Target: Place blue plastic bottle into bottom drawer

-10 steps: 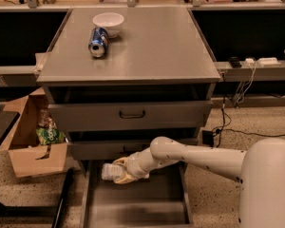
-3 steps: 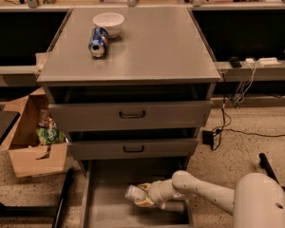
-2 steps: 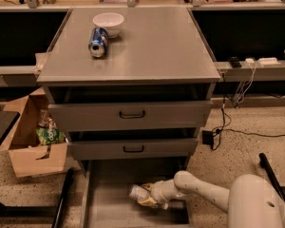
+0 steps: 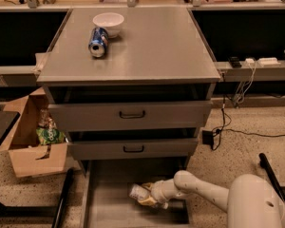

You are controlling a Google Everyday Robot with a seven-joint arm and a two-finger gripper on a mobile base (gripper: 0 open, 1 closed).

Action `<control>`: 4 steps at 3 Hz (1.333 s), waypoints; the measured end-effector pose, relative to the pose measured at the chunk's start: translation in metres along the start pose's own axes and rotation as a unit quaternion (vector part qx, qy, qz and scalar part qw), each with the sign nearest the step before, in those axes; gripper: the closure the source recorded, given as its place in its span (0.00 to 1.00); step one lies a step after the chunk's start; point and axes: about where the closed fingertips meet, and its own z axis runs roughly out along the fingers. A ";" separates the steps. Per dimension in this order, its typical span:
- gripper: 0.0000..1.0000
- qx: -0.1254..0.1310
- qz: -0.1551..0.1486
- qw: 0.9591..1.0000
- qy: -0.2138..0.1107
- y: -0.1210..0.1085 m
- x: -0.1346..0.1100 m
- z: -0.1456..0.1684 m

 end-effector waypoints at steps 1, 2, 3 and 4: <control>0.38 0.000 0.000 1.000 0.000 0.000 0.000 0.000; 0.15 0.000 0.000 1.000 0.000 0.000 0.000 0.000; 0.00 0.000 0.000 1.000 0.000 0.000 0.000 0.000; 0.00 0.000 0.000 1.000 0.000 0.000 0.000 0.000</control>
Offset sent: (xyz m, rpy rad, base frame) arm 0.0000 0.0000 0.0000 0.0000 0.0000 0.0000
